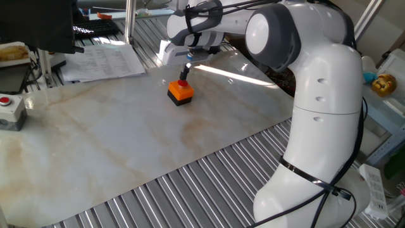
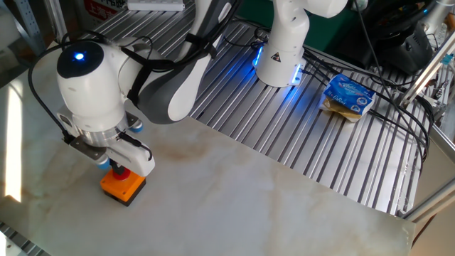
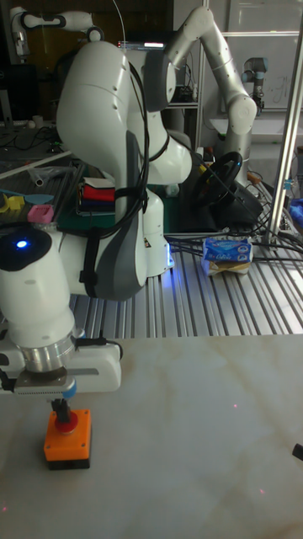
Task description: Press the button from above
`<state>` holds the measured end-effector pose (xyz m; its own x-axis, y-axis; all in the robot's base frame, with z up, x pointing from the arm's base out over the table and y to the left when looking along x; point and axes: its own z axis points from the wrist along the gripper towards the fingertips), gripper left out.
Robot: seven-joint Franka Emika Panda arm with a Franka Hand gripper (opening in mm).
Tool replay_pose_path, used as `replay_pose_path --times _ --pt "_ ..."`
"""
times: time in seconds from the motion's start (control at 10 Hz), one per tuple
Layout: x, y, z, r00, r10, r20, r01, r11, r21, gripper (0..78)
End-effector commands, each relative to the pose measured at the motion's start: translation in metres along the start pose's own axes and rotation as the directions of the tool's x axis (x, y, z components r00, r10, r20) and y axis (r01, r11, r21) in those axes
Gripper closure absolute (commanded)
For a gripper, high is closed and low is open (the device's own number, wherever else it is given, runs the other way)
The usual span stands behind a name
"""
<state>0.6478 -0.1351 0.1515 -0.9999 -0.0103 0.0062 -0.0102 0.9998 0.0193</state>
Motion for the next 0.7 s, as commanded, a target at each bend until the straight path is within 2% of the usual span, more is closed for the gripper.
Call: replay_pose_path --times 0.1,0.7 --pt "-0.0007 -0.0009 -0.0014 1.000 0.000 0.004 0.000 1.000 0.000 77.6" --pt "0.0005 -0.0036 -0.0001 1.000 -0.004 0.006 0.004 1.000 0.000 77.6"
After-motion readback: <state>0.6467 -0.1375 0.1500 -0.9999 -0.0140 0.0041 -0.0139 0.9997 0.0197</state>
